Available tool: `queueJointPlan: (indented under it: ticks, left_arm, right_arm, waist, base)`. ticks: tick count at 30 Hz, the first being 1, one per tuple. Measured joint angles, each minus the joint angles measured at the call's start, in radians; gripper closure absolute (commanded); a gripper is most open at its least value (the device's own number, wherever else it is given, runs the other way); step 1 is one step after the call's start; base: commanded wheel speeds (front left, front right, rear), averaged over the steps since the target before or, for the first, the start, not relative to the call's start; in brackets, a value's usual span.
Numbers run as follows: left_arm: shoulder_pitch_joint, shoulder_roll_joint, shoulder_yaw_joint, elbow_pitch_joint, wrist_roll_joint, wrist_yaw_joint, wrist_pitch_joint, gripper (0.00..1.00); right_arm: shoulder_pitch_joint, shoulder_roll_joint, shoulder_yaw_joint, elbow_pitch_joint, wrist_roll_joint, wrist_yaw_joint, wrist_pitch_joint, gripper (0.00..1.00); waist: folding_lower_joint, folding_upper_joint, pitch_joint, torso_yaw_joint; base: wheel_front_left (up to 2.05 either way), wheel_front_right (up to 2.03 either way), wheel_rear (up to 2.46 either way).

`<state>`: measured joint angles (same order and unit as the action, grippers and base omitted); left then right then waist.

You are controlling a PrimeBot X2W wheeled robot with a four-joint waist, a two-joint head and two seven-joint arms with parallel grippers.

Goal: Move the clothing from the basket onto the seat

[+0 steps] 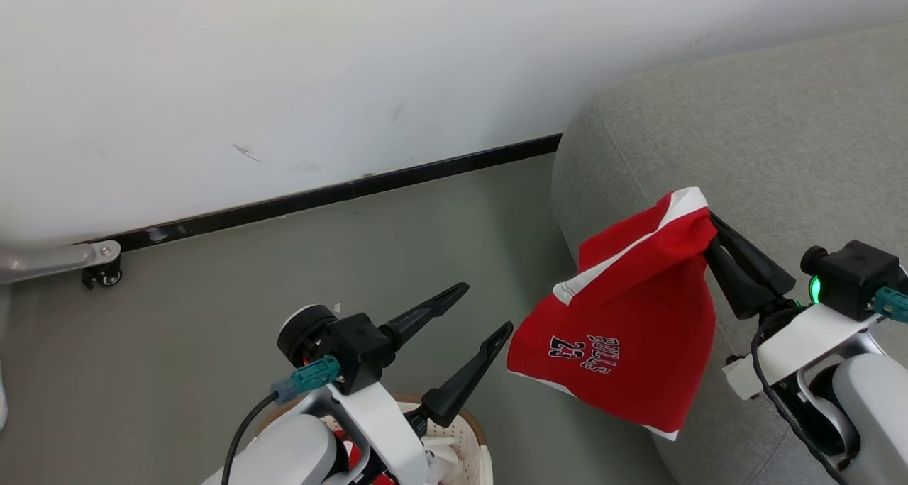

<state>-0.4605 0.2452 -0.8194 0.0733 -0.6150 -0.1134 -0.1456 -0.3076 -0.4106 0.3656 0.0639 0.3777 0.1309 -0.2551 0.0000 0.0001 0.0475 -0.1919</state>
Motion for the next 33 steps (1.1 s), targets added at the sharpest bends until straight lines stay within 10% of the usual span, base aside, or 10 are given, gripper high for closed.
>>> queueJointPlan:
  ticks: [33]
  left_arm:
    - [0.000,0.037,-0.014,-0.057,0.000,-0.004,-0.012,0.00]
  right_arm:
    - [0.041,0.032,-0.102,-0.067,-0.038,0.000,0.000,1.00]
  waist:
    - [0.0000,0.0000,0.041,-0.160]
  base:
    - [0.00,0.00,0.00]
